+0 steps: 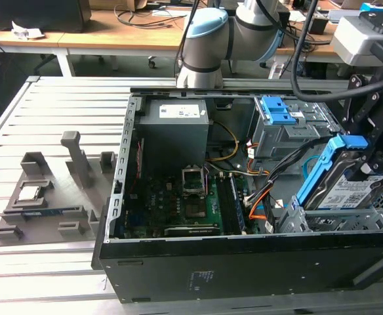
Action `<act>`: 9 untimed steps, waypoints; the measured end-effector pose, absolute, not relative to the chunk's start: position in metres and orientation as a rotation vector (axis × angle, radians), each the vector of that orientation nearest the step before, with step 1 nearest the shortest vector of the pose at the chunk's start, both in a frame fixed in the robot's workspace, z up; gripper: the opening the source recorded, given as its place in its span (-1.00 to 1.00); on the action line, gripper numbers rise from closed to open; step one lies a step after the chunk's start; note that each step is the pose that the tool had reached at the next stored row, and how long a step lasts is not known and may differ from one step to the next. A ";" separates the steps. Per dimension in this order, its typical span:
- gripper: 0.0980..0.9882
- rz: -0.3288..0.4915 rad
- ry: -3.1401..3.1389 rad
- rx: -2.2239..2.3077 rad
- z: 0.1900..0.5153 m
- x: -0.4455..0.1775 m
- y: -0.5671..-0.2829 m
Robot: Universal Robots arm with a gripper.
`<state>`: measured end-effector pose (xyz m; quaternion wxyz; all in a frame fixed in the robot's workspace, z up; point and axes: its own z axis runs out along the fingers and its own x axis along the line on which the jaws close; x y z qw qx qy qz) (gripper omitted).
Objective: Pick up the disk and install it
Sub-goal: 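Insert the disk into the insertion slot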
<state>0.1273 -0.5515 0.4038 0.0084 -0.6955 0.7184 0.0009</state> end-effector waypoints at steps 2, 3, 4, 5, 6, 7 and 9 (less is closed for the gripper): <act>-0.40 0.003 2.245 -2.173 0.401 0.127 -0.551; -0.40 0.003 2.245 -2.173 0.398 0.127 -0.551; -0.40 0.003 2.245 -2.173 0.395 0.127 -0.551; -0.40 0.003 2.245 -2.173 0.393 0.127 -0.552; -0.40 0.003 2.245 -2.174 0.390 0.127 -0.552; -0.40 0.003 2.245 -2.174 0.388 0.127 -0.552; -0.40 0.003 2.245 -2.174 0.385 0.127 -0.552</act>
